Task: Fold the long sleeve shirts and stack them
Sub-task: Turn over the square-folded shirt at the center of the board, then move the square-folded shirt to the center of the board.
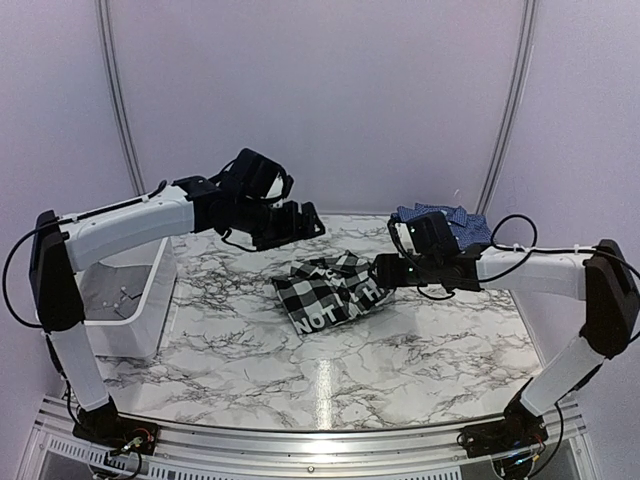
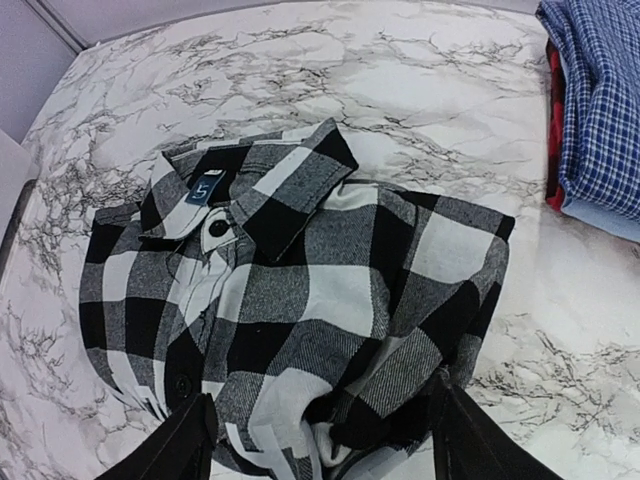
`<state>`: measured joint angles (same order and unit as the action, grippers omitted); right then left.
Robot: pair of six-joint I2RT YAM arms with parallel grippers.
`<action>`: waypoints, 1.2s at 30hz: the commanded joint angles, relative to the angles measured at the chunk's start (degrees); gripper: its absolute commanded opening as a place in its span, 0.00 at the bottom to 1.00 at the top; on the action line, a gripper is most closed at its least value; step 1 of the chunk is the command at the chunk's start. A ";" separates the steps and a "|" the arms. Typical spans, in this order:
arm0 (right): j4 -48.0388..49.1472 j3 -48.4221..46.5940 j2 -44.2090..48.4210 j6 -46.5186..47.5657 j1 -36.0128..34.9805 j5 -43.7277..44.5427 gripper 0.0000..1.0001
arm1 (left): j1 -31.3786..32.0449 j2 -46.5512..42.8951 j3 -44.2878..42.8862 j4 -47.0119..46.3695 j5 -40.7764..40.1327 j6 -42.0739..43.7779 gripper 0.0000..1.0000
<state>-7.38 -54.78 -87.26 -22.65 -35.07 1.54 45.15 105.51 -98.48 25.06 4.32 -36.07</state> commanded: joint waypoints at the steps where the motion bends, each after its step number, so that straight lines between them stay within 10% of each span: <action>1: -1.68 -2.16 -3.57 3.85 0.43 3.36 0.64 | -2.14 -1.33 13.87 -3.85 1.80 -1.47 0.96; 9: -4.53 3.91 -3.95 -0.14 0.37 4.73 0.13 | -3.15 -3.23 23.79 -9.50 6.52 -1.09 0.96; 16: 1.35 18.74 2.73 -6.83 0.25 0.11 0.02 | -3.09 -1.49 27.76 -14.97 10.69 -0.90 0.96; 28: 1.71 15.69 7.22 -6.04 6.36 -6.66 0.56 | -1.01 3.14 33.70 -35.69 17.06 -0.65 0.90; 36: 12.19 14.89 -2.16 -6.21 13.49 -16.10 0.67 | 0.32 10.64 27.53 -33.90 13.81 -1.98 0.70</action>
<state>-1.15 -38.48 -85.03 -28.58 -23.03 -8.60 45.36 113.91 -68.18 -7.73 19.53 -37.19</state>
